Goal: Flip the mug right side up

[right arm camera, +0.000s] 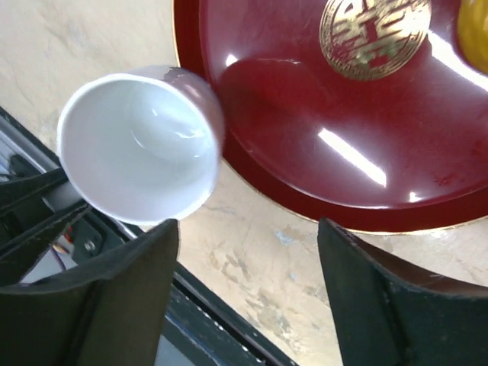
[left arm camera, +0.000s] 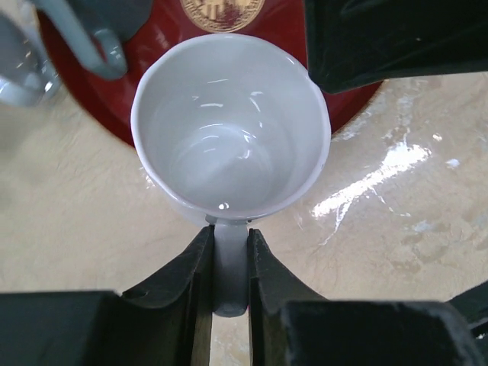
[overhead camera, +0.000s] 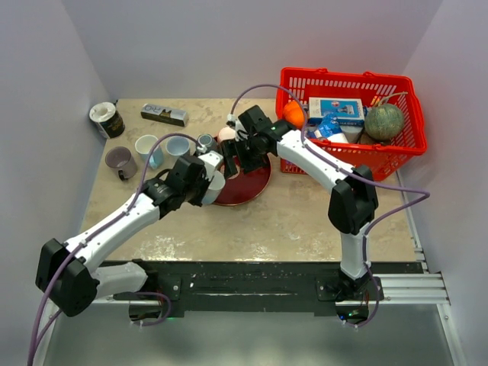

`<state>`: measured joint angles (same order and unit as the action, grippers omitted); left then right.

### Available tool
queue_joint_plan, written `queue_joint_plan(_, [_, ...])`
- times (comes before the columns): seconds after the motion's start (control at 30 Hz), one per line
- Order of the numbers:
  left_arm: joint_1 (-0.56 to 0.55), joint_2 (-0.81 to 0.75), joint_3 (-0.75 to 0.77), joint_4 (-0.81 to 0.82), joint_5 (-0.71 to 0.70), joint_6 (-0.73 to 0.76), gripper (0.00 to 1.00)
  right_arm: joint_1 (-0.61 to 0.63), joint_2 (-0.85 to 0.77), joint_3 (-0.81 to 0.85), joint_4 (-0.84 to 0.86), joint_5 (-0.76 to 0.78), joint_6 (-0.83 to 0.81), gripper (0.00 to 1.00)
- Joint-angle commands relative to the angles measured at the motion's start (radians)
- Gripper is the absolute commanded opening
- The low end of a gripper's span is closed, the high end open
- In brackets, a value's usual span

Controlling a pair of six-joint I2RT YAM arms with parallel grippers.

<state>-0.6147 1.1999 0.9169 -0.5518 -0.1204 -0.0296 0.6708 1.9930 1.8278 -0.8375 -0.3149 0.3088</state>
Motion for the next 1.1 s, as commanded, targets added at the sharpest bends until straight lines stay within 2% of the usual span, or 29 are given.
queue_joint_plan(0.0, [0.003,-0.106,0.016,0.073,-0.202,-0.139,0.0,-0.022,-0.117,-0.001,0.107,0.085,0.102,0.84])
queue_joint_plan(0.07, [0.003,-0.144,0.005,0.069,-0.303,-0.208,0.0,-0.037,-0.149,-0.028,0.144,0.1,0.131,0.91])
queue_joint_plan(0.1, [0.004,-0.158,-0.012,0.07,-0.338,-0.229,0.0,-0.043,-0.16,-0.038,0.156,0.106,0.138,0.98])
queue_joint_plan(0.2, [0.004,-0.195,-0.042,0.072,-0.435,-0.314,0.0,-0.057,-0.197,-0.081,0.192,0.134,0.147,0.99])
queue_joint_plan(0.37, [0.006,-0.168,-0.058,0.053,-0.585,-0.501,0.0,-0.06,-0.237,-0.131,0.222,0.181,0.141,0.99])
queue_joint_plan(0.5, [0.062,-0.157,-0.088,0.082,-0.598,-0.604,0.0,-0.068,-0.272,-0.174,0.248,0.185,0.145,0.99])
queue_joint_plan(0.63, [0.22,-0.172,-0.176,0.173,-0.519,-0.619,0.0,-0.074,-0.286,-0.211,0.252,0.177,0.142,0.99])
queue_joint_plan(0.7, [0.26,-0.171,-0.213,0.214,-0.525,-0.641,0.0,-0.077,-0.293,-0.237,0.253,0.163,0.141,0.99])
queue_joint_plan(0.93, [0.323,-0.111,-0.202,0.178,-0.68,-0.711,0.0,-0.085,-0.31,-0.297,0.262,0.139,0.144,0.99])
queue_joint_plan(1.07, [0.383,-0.079,-0.207,0.145,-0.7,-0.748,0.0,-0.091,-0.312,-0.308,0.247,0.135,0.13,0.99])
